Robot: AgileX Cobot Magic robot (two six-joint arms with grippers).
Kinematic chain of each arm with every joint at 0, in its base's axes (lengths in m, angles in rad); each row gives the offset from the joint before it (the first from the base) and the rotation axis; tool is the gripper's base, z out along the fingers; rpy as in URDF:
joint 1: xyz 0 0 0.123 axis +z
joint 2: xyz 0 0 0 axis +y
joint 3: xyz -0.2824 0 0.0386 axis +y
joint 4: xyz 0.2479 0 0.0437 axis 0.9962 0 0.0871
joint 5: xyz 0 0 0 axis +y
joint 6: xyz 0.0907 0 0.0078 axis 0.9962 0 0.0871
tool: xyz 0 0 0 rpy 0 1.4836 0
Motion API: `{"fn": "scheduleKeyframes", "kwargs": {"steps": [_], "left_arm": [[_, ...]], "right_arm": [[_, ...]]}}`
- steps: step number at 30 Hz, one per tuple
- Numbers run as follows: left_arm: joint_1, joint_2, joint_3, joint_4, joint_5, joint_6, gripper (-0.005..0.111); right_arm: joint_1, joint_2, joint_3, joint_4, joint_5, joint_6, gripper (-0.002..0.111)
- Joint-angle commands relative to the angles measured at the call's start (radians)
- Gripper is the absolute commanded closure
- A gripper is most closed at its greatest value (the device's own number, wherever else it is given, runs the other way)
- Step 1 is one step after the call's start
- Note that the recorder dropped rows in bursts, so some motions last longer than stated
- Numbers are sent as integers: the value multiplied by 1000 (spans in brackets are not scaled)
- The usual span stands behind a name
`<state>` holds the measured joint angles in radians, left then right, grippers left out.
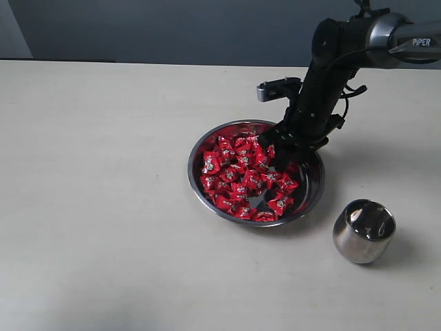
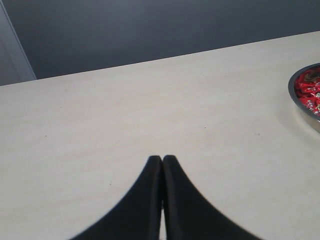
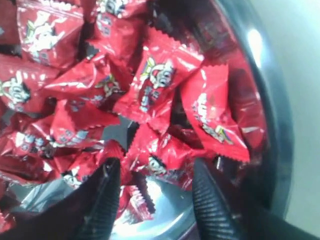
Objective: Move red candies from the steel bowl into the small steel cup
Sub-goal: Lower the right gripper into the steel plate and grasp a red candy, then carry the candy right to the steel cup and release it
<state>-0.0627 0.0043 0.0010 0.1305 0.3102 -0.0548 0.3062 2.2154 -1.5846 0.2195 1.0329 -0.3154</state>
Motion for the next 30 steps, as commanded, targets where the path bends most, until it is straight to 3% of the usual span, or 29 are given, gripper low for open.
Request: {"fn": "scheduleKeyframes", "kwargs": {"steps": [1,8,12,15,26,30], "left_arm": [[-8,-4,-1,2,-3,-6,106],[-8,-4,-1,2,-3,-6,106],[-8,-4,-1,2,-3,-6,106],[-8,-4,-1,2,-3,-6,106],[-8,-4,-1,2,-3,-6,106],[-8,-4,-1,2,-3,-6,106]], "right_arm": [[-1,29,-6,-7,3,2,63],[-1,31,-6,-7,-4,2,67],[-1,31,-6,-7,3,2,93],[-1,31,-6,-7,6,2,103],[-1,-109,-6,-3,9,2,103],[-1,-166,-6,27,124,19,103]]}}
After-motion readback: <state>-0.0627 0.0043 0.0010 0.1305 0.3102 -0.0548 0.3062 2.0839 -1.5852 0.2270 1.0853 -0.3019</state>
